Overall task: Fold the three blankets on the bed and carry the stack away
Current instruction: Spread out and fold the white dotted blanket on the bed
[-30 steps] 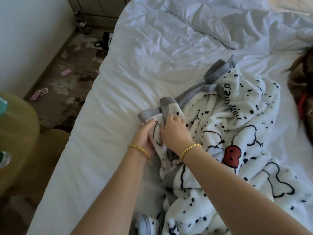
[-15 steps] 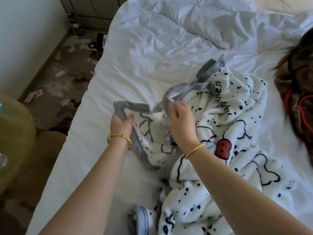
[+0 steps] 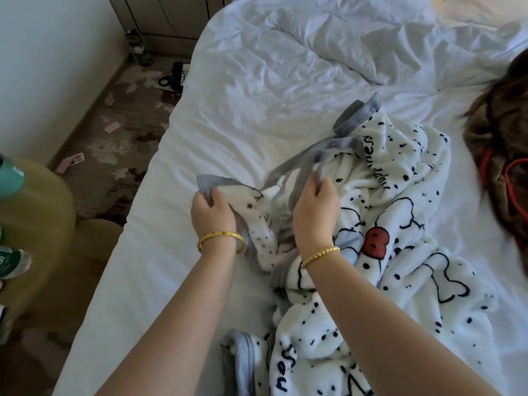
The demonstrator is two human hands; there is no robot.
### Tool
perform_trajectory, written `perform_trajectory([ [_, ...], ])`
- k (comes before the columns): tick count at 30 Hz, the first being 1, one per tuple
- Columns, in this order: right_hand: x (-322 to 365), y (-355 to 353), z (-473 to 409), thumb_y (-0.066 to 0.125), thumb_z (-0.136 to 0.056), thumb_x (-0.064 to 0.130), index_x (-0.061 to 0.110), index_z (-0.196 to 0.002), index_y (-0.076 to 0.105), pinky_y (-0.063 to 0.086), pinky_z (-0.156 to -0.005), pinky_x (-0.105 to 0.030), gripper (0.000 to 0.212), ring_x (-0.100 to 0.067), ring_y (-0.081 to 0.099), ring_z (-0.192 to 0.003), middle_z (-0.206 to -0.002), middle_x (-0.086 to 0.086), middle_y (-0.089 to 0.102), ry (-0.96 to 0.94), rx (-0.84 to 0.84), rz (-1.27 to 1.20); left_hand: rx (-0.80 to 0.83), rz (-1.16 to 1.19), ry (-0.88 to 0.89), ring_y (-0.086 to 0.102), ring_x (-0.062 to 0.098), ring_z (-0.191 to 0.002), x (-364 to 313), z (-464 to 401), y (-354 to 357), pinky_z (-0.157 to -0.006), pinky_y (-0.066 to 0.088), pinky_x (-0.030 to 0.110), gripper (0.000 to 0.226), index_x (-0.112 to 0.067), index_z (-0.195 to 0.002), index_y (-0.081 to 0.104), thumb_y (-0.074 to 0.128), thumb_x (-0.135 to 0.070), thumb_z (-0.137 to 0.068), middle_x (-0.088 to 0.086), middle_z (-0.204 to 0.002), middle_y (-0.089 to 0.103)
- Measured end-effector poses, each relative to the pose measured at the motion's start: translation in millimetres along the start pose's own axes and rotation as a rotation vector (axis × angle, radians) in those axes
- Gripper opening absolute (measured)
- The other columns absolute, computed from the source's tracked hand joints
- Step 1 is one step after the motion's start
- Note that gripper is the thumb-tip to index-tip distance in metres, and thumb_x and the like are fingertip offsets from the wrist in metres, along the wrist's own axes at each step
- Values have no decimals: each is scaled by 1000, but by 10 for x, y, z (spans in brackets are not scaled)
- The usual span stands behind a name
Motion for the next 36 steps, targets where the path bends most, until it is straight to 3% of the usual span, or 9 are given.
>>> perform_trajectory([
  [3, 246, 71, 76, 36, -99, 22, 13, -96, 62, 33, -59, -14, 28, -8, 42, -64, -85, 0, 49, -244, 105, 222, 41, -3, 84, 43, 18, -62, -118, 74, 46, -63, 33, 26, 26, -8, -77, 50, 40, -20, -98, 2, -69, 46],
  [6, 220, 329, 279, 36, -98, 16, 10, -143, 33, 44, -76, -29, 45, -25, 54, -95, -119, -10, 47, -384, 387, 551, 232, 19, 99, 59, 21, -78, -196, 246, 233, -70, 47, 30, 26, -10, -100, 63, 40, -22, -97, 6, -85, 63],
  [12, 152, 348, 335, 29, -101, 28, 13, -124, 46, 47, -65, -37, 33, -29, 59, -77, -89, -9, 60, -372, 541, 703, 404, 37, 67, 64, 20, -82, -84, 359, 296, -71, 52, 31, 35, -23, -80, 67, 39, -38, -97, 0, -79, 68],
  [17, 200, 263, 280, 26, -101, 31, 16, -128, 43, 43, -56, -33, 35, -32, 61, -72, -79, -11, 63, -307, 462, 758, 430, 100, 99, 61, 10, -105, -91, 428, 286, -89, 50, 22, 36, -20, -121, 61, 35, -32, -100, -4, -111, 67],
  [20, 186, 308, 289, 26, -100, 25, 13, -130, 40, 40, -54, -32, 35, -25, 49, -60, -73, -5, 54, -357, 510, 876, 533, 152, 100, 61, -1, -87, -126, 514, 356, -69, 49, 5, 35, -20, -117, 62, 34, -32, -100, -14, -92, 66],
  [24, 179, 260, 287, 31, -99, 17, 13, -145, 19, 35, -54, -30, 48, -26, 51, -61, -86, -9, 65, -441, 464, 975, 560, 142, 90, 61, -4, -77, -142, 541, 379, -60, 46, 4, 37, -19, -111, 64, 32, -34, -100, -14, -82, 65],
  [27, 210, 223, 303, 36, -97, 15, 12, -147, 15, 31, -51, -28, 54, -21, 46, -52, -82, -6, 65, -499, 405, 1013, 560, 125, 65, 63, -4, -69, -161, 529, 413, -54, 47, 8, 34, -33, -88, 65, 33, -40, -98, -13, -74, 67],
  [32, 131, 275, 232, 43, -93, 9, 9, -148, 10, 26, -43, -25, 64, -16, 35, -46, -86, -4, 62, -462, 505, 1029, 643, 181, -62, 65, 12, -96, -115, 540, 430, -86, 55, 46, 28, -49, -81, 68, 43, -55, -90, -8, -96, 71],
  [36, 63, 320, 253, 39, -95, 23, 14, -149, 6, 44, -59, -32, 65, -20, 52, -70, -104, -7, 60, -499, 725, 810, 514, 140, -60, 65, 12, -94, -127, 417, 443, -83, 55, 37, 18, -35, -88, 69, 54, -45, -89, -6, -95, 70],
])
Point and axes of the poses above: each hand's wrist, its own z-axis away from the middle knuckle, its own y-axis out of the palm, x = y × z, the point moved 6 cm from there along -z, towards the middle knuckle
